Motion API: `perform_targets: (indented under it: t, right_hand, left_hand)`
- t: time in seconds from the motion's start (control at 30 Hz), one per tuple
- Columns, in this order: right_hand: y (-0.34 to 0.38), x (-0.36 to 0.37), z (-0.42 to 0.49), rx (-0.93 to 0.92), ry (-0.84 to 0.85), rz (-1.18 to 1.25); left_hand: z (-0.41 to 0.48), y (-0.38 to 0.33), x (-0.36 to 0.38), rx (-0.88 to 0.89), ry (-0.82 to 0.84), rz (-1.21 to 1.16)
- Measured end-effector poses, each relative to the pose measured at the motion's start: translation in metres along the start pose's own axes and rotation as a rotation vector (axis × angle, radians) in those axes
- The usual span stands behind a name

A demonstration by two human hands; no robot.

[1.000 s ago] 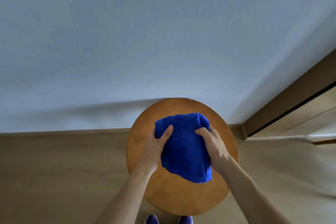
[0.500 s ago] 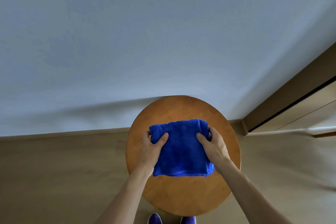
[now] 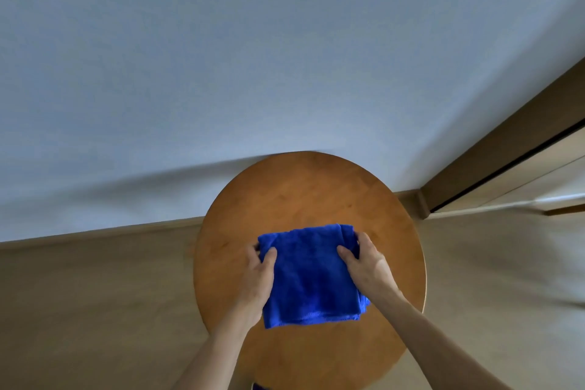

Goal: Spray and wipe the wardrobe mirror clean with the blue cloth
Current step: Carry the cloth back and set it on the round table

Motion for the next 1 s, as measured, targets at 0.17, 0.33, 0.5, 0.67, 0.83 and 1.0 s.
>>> perform_targets:
  t: [0.17, 0.33, 0.5, 0.67, 0.83, 1.0]
  right_hand:
    - [-0.04, 0.035, 0.02, 0.064, 0.153, -0.043]
    - [-0.064, 0.055, 0.036, -0.044, 0.166, -0.135]
    - [-0.073, 0.063, 0.043, -0.331, 0.101, -0.529]
    - [-0.108, 0.098, 0.055, -0.648, 0.023, -0.652]
    - [-0.123, 0.105, 0.065, -0.789, -0.068, -0.706]
    - [-0.122, 0.091, 0.069, -0.765, -0.067, -0.682]
  left_hand:
    - [0.028, 0.022, 0.024, 0.142, -0.033, 0.195]
    - [0.097, 0.095, 0.033, 0.348, -0.155, 0.606]
    - [0.047, 0.064, 0.075, 0.549, -0.102, 0.724]
    - [0.085, 0.09, 0.096, 0.823, -0.152, 0.992]
    - [0.083, 0.084, 0.087, 1.061, -0.273, 1.061]
    - [0.086, 0.101, 0.087, 0.948, -0.321, 1.117]
Point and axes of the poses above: each hand's wrist, its own z-axis towards the middle knuckle, its own x-axis out of the palm, y = z × x, the point moved 5 cm from there along z, towards the middle knuckle, and after that the axes turned 13 degrees about -y, right-handed, at the moved point
